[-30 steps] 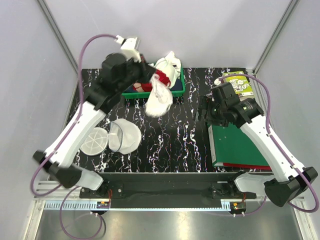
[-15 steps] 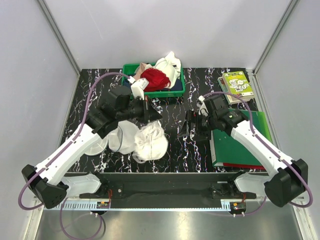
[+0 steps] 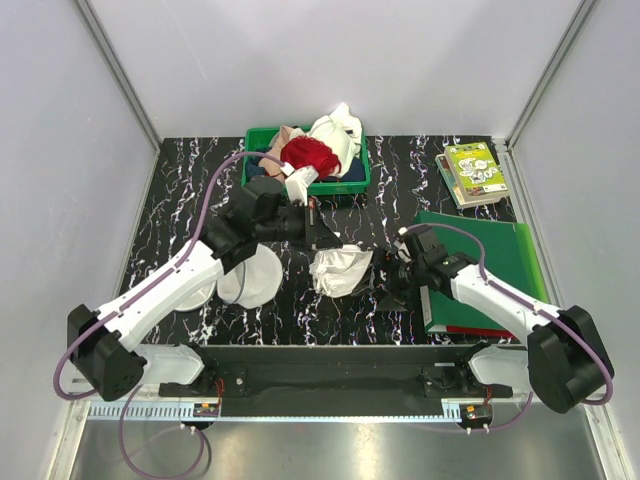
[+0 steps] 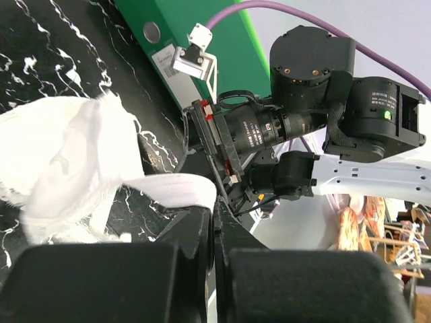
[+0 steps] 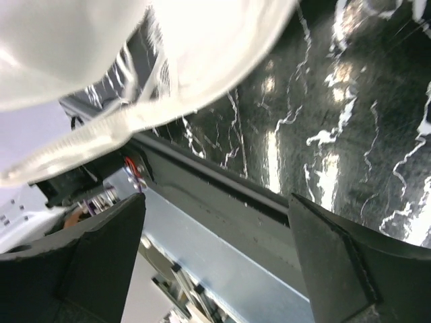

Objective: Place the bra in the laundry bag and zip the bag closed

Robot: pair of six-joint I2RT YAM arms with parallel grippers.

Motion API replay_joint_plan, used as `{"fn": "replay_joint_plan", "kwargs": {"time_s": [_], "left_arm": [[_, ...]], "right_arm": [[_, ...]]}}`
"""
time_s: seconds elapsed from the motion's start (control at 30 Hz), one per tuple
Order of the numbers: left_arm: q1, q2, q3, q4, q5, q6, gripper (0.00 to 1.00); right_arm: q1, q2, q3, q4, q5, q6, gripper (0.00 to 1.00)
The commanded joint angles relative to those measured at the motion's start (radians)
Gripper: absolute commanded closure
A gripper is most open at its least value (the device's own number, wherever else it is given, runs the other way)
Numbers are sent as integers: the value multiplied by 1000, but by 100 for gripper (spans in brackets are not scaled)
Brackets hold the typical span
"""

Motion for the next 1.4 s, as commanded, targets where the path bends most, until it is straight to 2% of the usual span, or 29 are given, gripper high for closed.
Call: {"fn": "replay_joint_plan", "kwargs": {"time_s": [0.0, 0.27, 0.6, 0.7, 0.73, 0.8, 0.83, 0.87, 0.97, 1.0, 1.13, 1.27, 1.33, 1.37], "left_arm": [[-9, 18, 49, 86, 59, -5, 100], [-15, 24, 63, 88, 61, -11, 100], [-21, 29, 92, 91, 59, -34, 100], [-21, 30, 118, 87, 61, -25, 100], [-21, 30, 126, 80, 52, -15, 100], [-21, 32, 152, 38, 37, 28, 100], [-21, 32, 161, 19, 18, 48, 100], [-21, 35, 175, -30, 6, 70, 100], [-21, 30, 218, -146, -78, 185, 100], [-21, 29, 238, -176, -120, 256, 100], [-21, 10, 241, -289, -241, 409, 100], [-22, 9, 239, -308, -292, 510, 100], [-23, 45, 276, -315, -329, 548, 100], [-22, 53, 298, -318, -324, 559, 100]], "right_arm": [[9, 7, -31, 159, 63, 93, 10], [11, 76, -74, 280, 191, 254, 23], [16, 213, -96, 528, 271, 349, 24], [17, 237, -114, 604, 302, 358, 47], [16, 241, -116, 605, 313, 354, 57], [16, 251, -105, 601, 324, 325, 64], [16, 254, -82, 575, 318, 282, 68], [14, 256, -68, 559, 296, 260, 82], [3, 267, 7, 457, 174, 199, 100], [0, 270, 30, 356, 138, 169, 100], [-3, 273, 140, 138, -73, 93, 100], [-7, 302, 212, -72, -141, -17, 100], [-9, 380, 322, -319, -176, -173, 100], [-9, 398, 335, -344, -176, -195, 100]]}}
